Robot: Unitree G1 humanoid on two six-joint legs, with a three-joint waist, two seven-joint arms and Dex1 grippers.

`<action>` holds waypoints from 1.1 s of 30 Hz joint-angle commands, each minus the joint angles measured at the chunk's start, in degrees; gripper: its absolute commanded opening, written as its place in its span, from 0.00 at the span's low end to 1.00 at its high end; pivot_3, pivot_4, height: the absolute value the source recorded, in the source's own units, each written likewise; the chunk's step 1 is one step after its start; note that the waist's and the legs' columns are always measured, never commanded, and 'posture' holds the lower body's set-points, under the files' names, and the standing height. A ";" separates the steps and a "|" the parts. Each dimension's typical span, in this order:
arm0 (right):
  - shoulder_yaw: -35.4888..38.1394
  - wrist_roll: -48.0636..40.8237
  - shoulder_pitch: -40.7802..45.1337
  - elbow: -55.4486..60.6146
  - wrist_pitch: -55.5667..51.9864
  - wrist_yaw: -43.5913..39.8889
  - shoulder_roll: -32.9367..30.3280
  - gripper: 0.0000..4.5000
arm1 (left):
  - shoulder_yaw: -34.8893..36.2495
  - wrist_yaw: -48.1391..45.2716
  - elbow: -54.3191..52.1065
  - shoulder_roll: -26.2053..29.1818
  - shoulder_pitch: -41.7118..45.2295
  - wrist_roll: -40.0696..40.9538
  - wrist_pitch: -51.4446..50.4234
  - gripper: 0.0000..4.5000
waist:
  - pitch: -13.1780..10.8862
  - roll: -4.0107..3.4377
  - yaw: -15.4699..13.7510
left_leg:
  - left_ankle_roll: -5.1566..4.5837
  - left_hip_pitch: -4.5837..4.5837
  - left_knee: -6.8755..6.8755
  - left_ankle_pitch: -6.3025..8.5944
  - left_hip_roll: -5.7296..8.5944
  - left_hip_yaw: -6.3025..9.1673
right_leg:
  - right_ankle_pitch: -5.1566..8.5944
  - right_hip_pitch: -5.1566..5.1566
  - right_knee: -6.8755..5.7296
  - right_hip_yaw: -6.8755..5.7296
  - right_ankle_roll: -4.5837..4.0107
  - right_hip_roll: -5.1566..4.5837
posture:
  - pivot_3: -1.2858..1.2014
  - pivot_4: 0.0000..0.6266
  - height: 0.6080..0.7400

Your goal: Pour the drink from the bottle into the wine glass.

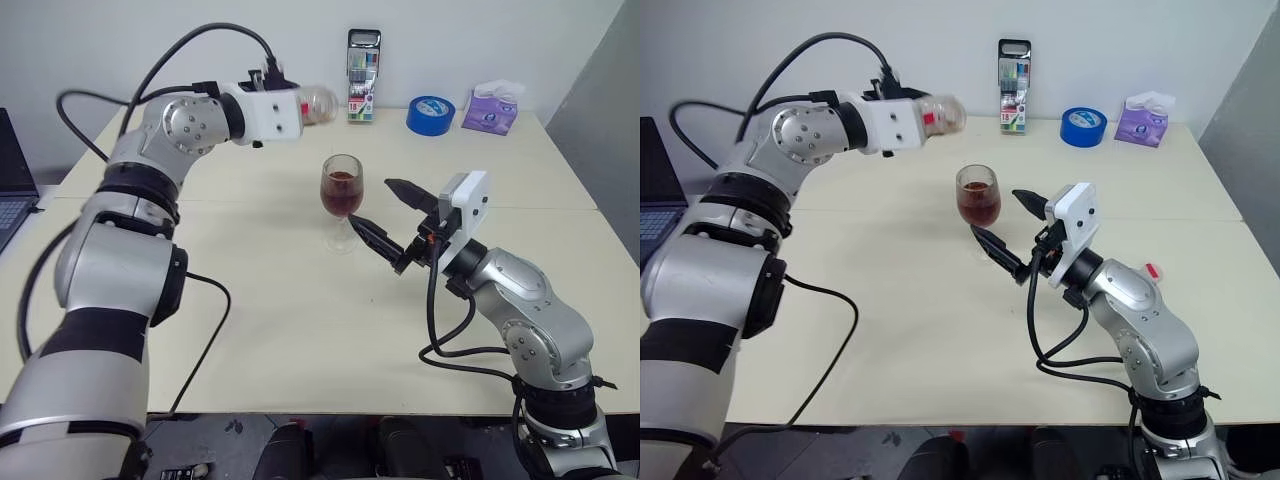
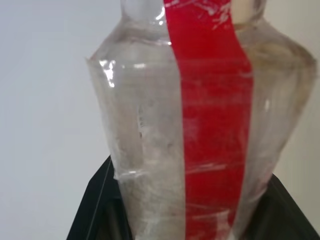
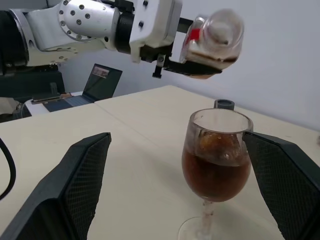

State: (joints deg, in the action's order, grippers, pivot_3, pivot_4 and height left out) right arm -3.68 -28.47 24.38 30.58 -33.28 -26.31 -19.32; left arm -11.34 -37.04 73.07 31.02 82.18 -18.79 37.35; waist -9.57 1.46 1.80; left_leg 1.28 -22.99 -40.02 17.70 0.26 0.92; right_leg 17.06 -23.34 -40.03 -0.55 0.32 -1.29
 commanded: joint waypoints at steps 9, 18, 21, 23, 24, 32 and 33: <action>0.59 -4.58 -6.38 6.23 1.52 -12.29 -8.35 1.00 | 20.17 6.98 -33.60 -3.79 -22.69 22.92 -31.43 0.40 | 0.06 -0.01 0.25 | 0.00 0.03 -0.02 0.00 -0.05 0.07 | 0.00 0.02 -0.09 0.25 -0.01 -0.01 | 0.52 0.24 1.00; 0.88 -4.28 -11.41 3.08 7.18 -20.31 -12.38 1.00 | 28.29 17.06 -60.43 -9.97 -46.50 32.14 -46.56 0.40 | 0.15 0.14 -0.32 | -0.01 0.07 -0.23 0.00 -0.06 0.20 | -0.01 0.11 -0.30 0.22 -0.02 -0.01 | 0.52 0.24 1.00; 0.59 -3.87 -11.32 2.20 7.79 -20.54 -12.12 1.00 | 27.53 14.89 -61.96 -10.47 -50.13 33.30 -45.08 0.40 | 0.17 0.15 -0.39 | -0.02 0.11 -0.30 0.00 -0.04 0.23 | -0.01 0.16 -0.43 0.19 -0.02 -0.01 | 0.52 0.24 1.00; 0.32 -3.64 -10.91 1.61 8.00 -20.24 -11.77 1.00 | 28.36 14.60 -61.12 -11.05 -51.38 34.63 -43.84 0.40 | 0.17 0.15 -0.42 | -0.02 0.12 -0.37 0.00 -0.03 0.23 | -0.01 0.16 -0.49 0.20 -0.02 -0.01 | 0.52 0.24 1.00; 0.14 -3.44 -10.69 1.28 8.06 -20.00 -11.59 1.00 | 28.99 14.35 -59.52 -11.31 -51.68 35.37 -43.26 0.40 | 0.17 0.15 -0.42 | -0.02 0.11 -0.41 0.01 -0.03 0.25 | -0.01 0.16 -0.52 0.18 -0.02 -0.01 | 0.52 0.24 1.00; 0.06 -3.38 -9.96 1.18 6.51 -18.06 -10.51 1.00 | 28.45 14.50 -49.23 -9.72 -51.59 33.76 -37.82 0.40 | 0.17 0.16 -0.33 | -0.09 0.13 -0.50 0.05 -0.03 0.26 | -0.01 0.16 -0.66 0.18 -0.02 0.00 | 0.52 0.24 1.00; 0.03 -3.42 -9.99 1.31 6.40 -17.87 -10.50 1.00 | 28.34 14.40 -48.72 -9.64 -51.61 33.79 -37.44 0.40 | 0.17 0.15 -0.34 | -0.10 0.12 -0.50 0.05 -0.03 0.26 | -0.01 0.16 -0.65 0.17 -0.02 0.00 | 0.52 0.24 1.00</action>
State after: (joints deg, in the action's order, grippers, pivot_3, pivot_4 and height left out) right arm -3.99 -31.39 13.42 30.58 -26.89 -44.71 -30.13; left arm 16.42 -22.20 24.59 20.60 30.02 15.13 -2.26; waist -9.40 1.62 1.46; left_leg 1.18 -22.87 -40.52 17.75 0.23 1.19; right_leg 17.05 -23.18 -40.69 -0.38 0.30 -1.29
